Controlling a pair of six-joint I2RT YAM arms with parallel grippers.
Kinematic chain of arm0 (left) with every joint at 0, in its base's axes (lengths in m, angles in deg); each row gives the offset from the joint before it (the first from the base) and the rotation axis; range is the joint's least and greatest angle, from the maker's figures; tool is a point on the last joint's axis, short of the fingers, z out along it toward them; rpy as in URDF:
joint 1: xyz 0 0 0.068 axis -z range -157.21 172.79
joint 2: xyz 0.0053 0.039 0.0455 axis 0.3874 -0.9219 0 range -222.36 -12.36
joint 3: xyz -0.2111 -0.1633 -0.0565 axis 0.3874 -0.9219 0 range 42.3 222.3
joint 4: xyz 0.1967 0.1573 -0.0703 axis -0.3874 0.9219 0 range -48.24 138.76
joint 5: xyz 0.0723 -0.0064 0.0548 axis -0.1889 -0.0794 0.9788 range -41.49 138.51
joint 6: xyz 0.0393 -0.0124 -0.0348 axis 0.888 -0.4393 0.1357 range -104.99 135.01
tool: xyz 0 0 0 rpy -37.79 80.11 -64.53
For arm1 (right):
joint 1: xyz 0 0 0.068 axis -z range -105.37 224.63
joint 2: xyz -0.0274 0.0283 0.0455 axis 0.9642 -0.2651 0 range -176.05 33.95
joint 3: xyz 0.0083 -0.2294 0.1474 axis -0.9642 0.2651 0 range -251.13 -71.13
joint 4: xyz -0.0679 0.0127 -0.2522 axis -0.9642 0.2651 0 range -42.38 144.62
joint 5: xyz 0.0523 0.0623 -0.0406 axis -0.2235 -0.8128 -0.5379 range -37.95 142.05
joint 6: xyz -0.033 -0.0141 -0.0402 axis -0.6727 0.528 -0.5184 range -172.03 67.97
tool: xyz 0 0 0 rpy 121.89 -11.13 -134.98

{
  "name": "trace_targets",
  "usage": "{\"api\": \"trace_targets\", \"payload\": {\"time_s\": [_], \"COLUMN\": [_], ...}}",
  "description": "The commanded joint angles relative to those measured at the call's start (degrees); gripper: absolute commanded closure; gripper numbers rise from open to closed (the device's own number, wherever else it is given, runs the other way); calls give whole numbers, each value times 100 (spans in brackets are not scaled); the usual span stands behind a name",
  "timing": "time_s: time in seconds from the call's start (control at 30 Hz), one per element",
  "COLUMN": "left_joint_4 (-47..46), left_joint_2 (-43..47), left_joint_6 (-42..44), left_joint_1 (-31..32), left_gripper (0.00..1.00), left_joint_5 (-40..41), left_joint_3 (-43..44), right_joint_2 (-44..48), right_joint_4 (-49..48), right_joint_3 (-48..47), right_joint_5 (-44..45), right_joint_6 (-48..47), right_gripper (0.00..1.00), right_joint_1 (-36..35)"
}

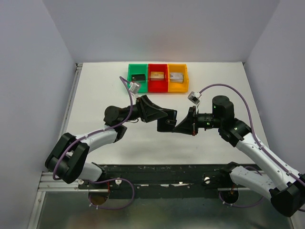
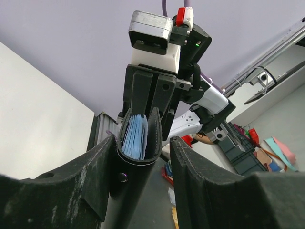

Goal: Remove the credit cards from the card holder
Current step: Pick up the card holder from the center of the board.

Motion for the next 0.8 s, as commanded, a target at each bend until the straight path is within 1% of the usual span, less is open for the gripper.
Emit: {"api": "trace_targets", "payload": {"time_s": [0.0,0.23,0.43,0.57,0.7,0.77], "left_joint_4": [-662,-627,-531,-399,-276,-267], "left_joint_2": [166,289,394,464,535,544], "left_joint_6": [119,136,215,277,339,365], "left_joint_1": [-10,-63,-72,-72,-81,-81], "left_gripper": [46,52,54,61,64,68], "left_joint_5": [-201,-227,-228,-219,-201,-184], "left_joint_3": [-33,-130,-209,-201,-209,-218], "right_joint_2": [-65,-91,-109,-126,-109,-100], "right_joint_4": [-172,-216,-250,-321,-365,-356], "right_joint_3": [16,77,148,192,236,253], "right_joint_5": [125,152,143,55,29,37], "right_joint_6": [-40,-40,4,4,40,48], "right_gripper": [100,100,99,100,99,99], "right_joint_1": [0,0,9,9,9,9]}}
